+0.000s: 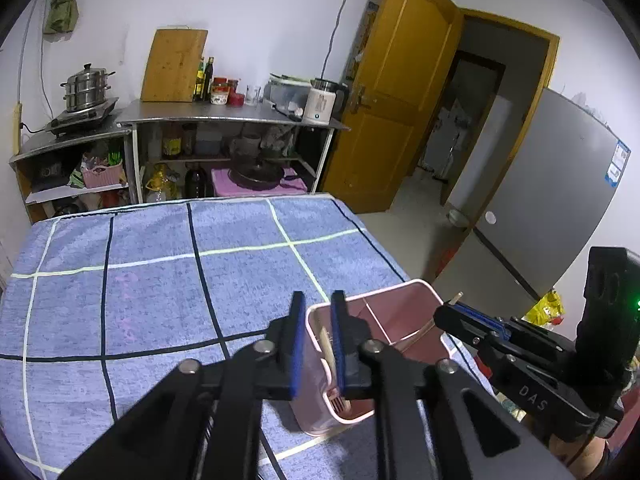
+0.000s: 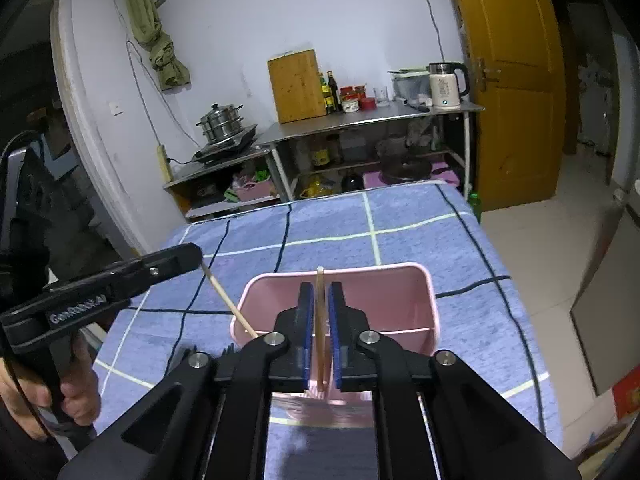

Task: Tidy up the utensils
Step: 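Carry the wooden chopsticks into the pink holder and open the right tool, then move the right tool back down to the black chopsticks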

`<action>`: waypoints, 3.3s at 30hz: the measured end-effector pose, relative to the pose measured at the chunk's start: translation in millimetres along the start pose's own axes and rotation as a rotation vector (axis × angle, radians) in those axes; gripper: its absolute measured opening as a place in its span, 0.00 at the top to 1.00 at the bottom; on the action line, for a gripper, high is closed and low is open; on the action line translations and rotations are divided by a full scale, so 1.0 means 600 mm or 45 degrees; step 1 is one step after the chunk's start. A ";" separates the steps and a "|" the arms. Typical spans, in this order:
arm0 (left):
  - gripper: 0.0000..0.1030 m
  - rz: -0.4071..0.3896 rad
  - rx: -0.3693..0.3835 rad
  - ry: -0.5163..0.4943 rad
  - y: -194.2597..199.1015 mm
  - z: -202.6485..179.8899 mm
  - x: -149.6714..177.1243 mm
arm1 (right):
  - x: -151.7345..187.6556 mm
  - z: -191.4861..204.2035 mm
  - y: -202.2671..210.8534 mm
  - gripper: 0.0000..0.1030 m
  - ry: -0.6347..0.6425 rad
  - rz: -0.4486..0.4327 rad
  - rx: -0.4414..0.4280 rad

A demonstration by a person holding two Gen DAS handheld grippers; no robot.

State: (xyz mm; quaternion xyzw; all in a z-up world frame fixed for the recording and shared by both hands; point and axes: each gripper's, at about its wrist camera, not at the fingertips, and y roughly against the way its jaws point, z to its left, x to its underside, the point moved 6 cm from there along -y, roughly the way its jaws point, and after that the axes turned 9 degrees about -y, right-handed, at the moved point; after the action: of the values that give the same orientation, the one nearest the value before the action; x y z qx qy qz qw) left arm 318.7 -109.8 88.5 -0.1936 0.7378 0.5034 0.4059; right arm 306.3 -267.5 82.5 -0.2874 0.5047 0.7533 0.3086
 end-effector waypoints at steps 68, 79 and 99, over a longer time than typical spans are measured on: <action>0.76 0.206 -0.319 0.178 0.036 0.195 0.366 | 0.292 0.151 -0.113 0.87 0.307 0.294 -0.090; 0.76 0.247 -0.328 0.159 0.011 0.202 0.359 | 0.305 0.150 -0.196 0.88 0.322 0.407 -0.048; 0.87 0.297 -0.331 0.172 -0.012 0.225 0.336 | 0.278 0.167 -0.249 0.94 0.303 0.444 0.032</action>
State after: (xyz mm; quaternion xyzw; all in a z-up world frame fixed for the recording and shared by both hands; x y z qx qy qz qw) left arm 258.3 33.2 -97.7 -0.1908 0.7095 0.6241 0.2658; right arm 299.3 -99.6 -96.4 -0.2788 0.5889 0.7498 0.1155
